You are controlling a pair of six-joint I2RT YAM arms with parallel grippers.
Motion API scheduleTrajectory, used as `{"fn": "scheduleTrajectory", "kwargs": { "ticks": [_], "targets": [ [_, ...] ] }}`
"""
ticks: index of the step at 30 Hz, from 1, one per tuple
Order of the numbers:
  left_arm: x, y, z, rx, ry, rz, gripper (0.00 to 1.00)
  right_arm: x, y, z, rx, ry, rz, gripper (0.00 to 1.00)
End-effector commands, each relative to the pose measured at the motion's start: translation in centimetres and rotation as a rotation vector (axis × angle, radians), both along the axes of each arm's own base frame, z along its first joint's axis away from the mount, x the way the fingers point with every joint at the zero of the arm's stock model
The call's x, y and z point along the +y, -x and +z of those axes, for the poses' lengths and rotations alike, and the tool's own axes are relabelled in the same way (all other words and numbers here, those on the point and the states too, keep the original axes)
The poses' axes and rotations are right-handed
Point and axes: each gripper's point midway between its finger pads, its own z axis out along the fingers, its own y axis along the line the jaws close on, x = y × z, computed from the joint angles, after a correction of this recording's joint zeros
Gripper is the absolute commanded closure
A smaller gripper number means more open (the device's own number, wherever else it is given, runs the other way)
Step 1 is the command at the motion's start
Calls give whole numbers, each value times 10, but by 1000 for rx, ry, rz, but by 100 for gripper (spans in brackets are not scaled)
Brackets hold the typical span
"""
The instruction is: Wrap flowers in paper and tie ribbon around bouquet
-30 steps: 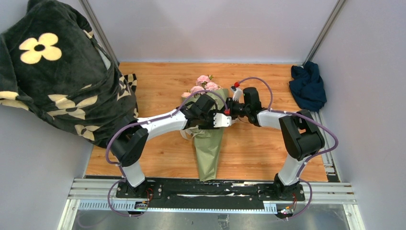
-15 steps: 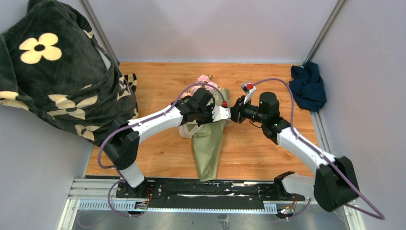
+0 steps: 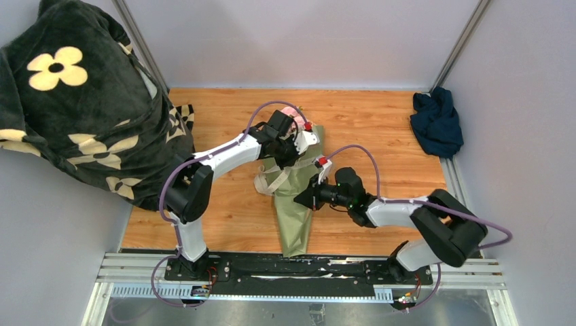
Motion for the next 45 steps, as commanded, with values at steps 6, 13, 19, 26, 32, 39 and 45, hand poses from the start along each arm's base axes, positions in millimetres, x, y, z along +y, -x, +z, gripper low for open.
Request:
{"fn": "scheduleTrajectory", "kwargs": {
  "ticks": [6, 13, 19, 26, 32, 39, 45],
  "targets": [
    [4, 51, 58, 149, 117, -1, 100, -12, -58, -37, 71, 11, -246, 100],
    [17, 147, 69, 198, 35, -262, 100, -22, -58, -50, 85, 54, -247, 100],
    [21, 172, 99, 277, 59, -292, 100, -27, -52, -47, 75, 68, -237, 100],
    [30, 113, 88, 228, 26, -157, 100, -27, -51, -42, 48, 90, -192, 100],
    [12, 79, 68, 265, 52, -92, 100, -26, -43, -15, -116, 114, -63, 91],
    [5, 38, 63, 170, 88, 47, 100, -25, -54, -3, -228, 203, 45, 77],
    [8, 12, 49, 135, 77, 131, 100, -15, -56, -4, -235, 227, 141, 70]
  ]
}}
